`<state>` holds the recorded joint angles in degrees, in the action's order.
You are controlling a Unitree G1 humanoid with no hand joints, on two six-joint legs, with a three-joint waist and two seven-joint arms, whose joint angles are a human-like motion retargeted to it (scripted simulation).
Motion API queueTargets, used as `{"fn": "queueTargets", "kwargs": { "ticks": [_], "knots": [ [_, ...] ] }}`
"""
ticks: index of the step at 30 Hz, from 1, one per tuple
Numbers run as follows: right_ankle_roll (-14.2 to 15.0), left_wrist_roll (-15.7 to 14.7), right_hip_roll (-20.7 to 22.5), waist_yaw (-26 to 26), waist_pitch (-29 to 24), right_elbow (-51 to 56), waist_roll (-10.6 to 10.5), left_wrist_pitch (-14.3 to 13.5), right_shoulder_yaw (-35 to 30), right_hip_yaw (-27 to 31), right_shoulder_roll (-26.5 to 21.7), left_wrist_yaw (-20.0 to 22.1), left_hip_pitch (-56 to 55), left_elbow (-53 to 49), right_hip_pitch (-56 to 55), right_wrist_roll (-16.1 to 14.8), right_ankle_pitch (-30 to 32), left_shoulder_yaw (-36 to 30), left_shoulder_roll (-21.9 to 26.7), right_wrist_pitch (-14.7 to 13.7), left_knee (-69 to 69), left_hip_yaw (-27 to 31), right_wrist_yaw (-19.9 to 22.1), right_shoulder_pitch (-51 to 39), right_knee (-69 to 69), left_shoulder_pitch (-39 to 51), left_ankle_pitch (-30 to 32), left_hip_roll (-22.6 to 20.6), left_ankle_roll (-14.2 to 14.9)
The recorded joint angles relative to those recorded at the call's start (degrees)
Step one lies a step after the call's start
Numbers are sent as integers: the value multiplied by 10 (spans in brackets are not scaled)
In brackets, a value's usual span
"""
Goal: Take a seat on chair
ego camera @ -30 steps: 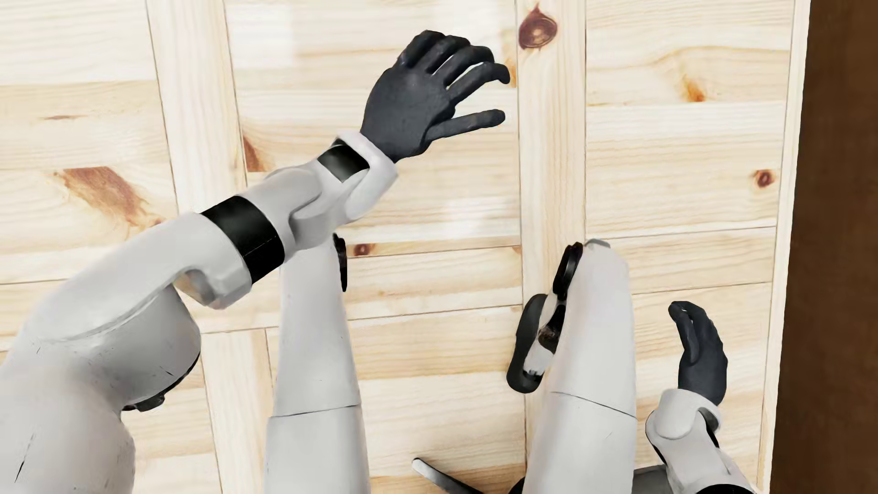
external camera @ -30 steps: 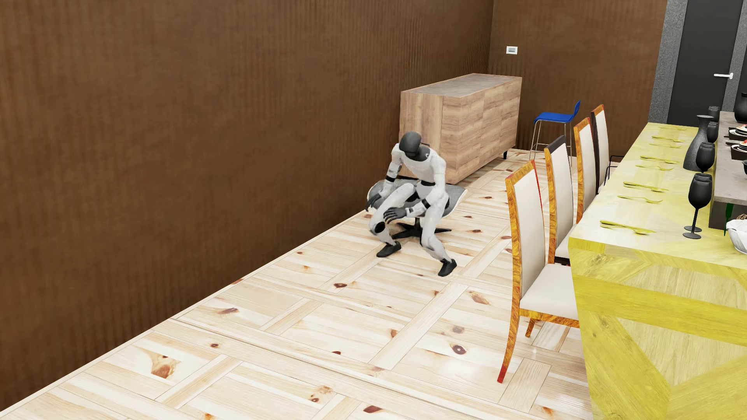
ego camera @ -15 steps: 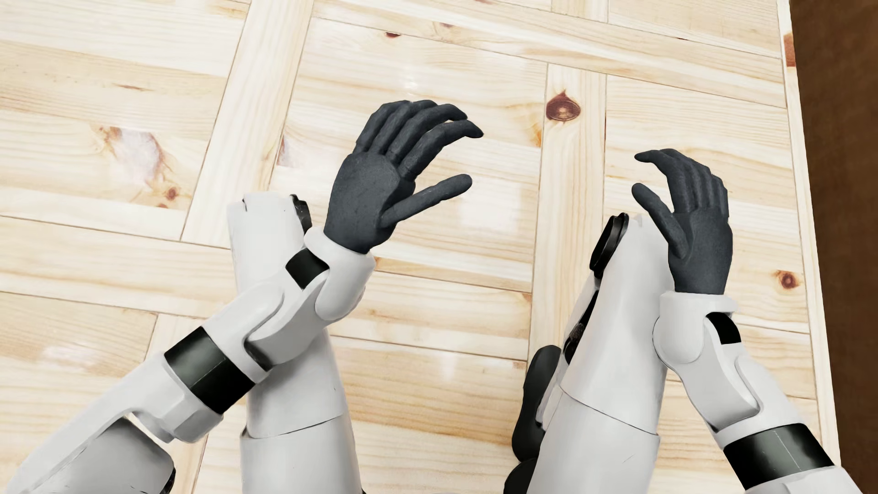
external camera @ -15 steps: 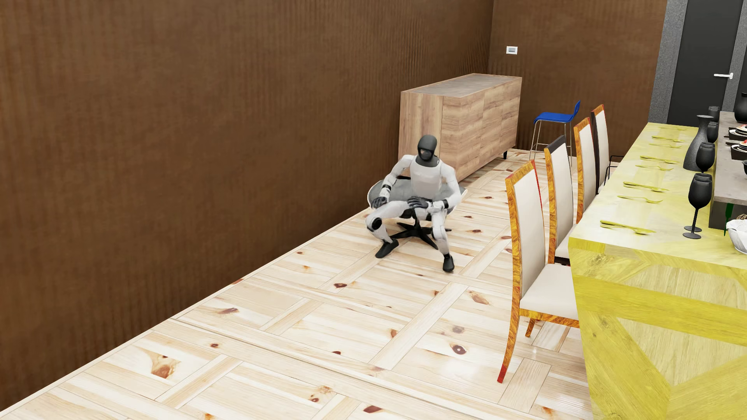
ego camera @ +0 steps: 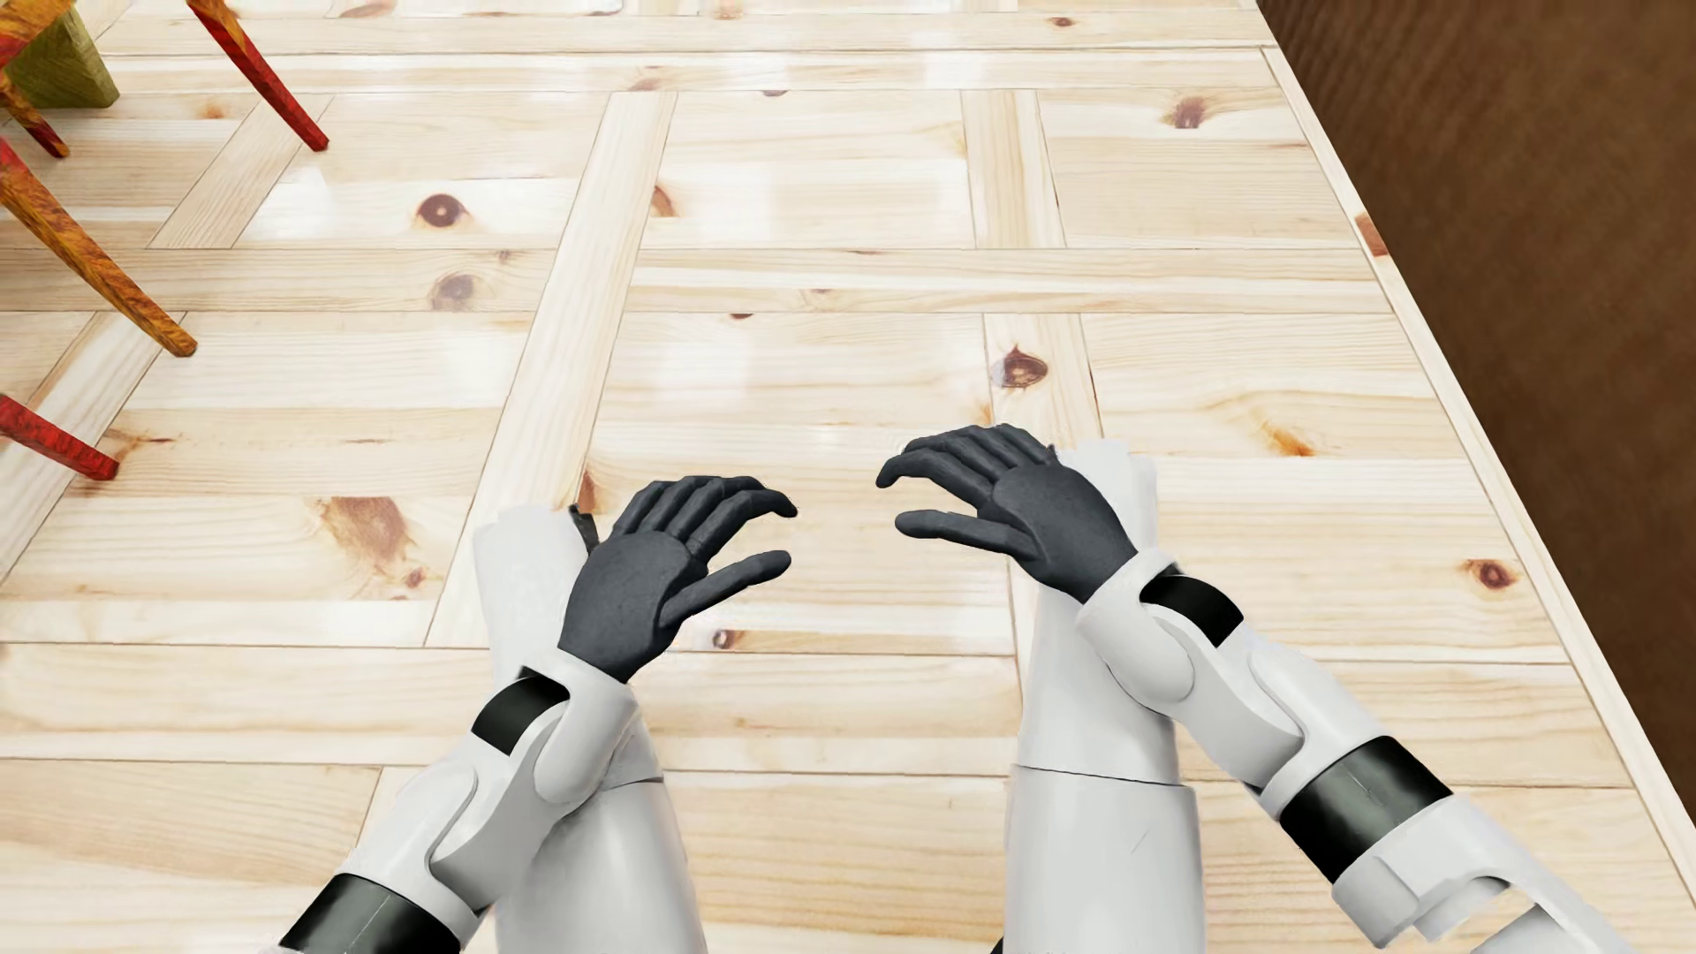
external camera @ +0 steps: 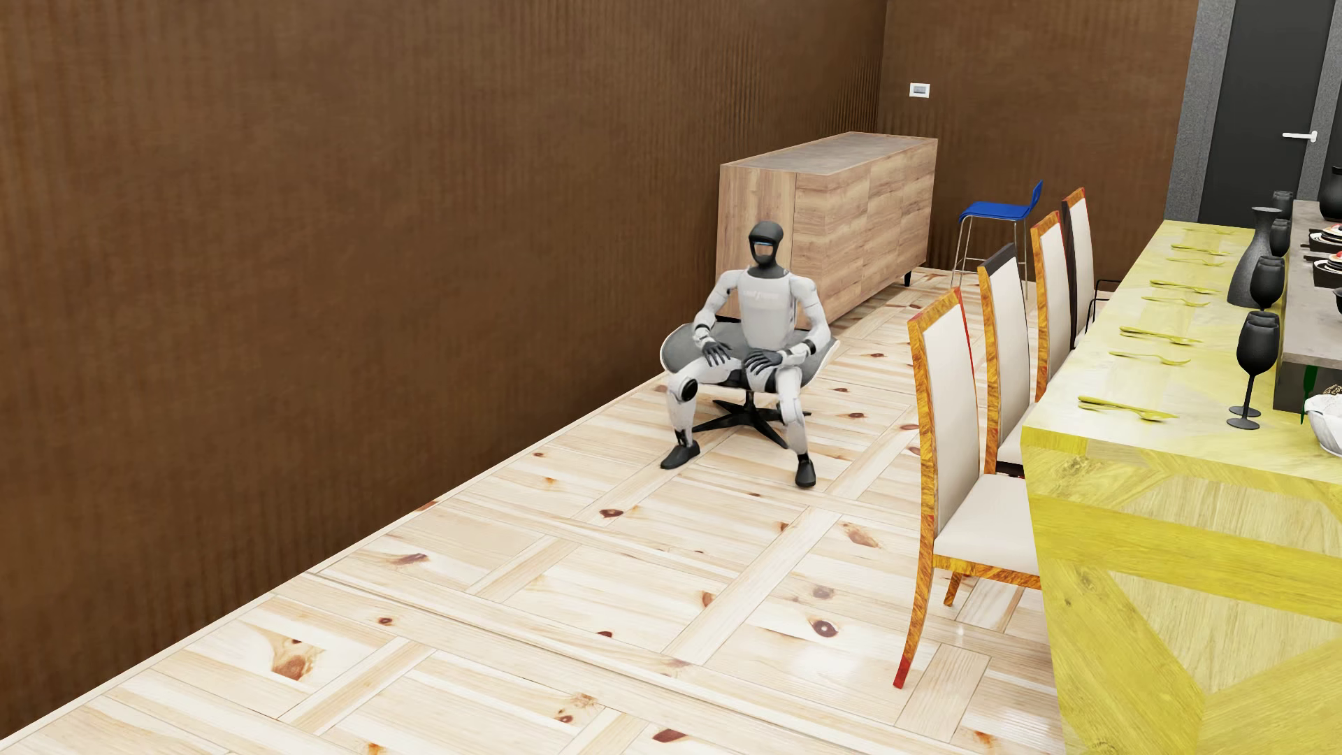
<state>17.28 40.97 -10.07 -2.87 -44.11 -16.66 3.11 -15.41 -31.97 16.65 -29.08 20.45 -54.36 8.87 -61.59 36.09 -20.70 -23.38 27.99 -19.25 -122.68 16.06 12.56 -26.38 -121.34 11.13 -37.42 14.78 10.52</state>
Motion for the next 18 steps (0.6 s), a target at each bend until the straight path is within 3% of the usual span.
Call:
{"fn": "queueTargets", "kwargs": {
  "ticks": [3, 5, 10, 14, 18],
  "knots": [
    [-4, -5, -5, 9, 9, -16, -4, 1, 14, -1, 7, 17, -10, 27, -1, -12, -6, -24, 2, 12, -3, 2, 37, 15, -4, 19, 2, -6, -9],
    [-4, -9, -8, 12, 10, -22, -6, 17, 15, 2, 13, 42, -14, 42, -2, 0, -8, -33, -10, 18, -4, 2, 49, 21, -7, 25, 8, -11, -15],
    [-2, 14, -9, 11, 14, -38, -7, 20, 7, 6, 20, 46, -26, 48, -11, 6, -13, -29, -26, 38, -9, 11, 83, 18, -11, 27, 3, -14, -13],
    [8, 21, -9, 13, 25, -32, -7, -13, 28, 11, 20, -26, -62, 26, -42, 22, -11, 1, -18, 21, -14, 18, 60, 5, -12, 55, 5, -7, -12],
    [13, 23, -11, 17, 23, -19, -8, -18, 38, 8, 16, -36, -76, 12, -52, 21, -23, 8, -19, 16, -21, 22, 62, 11, -15, 62, -4, -5, -8]
  ]
}}
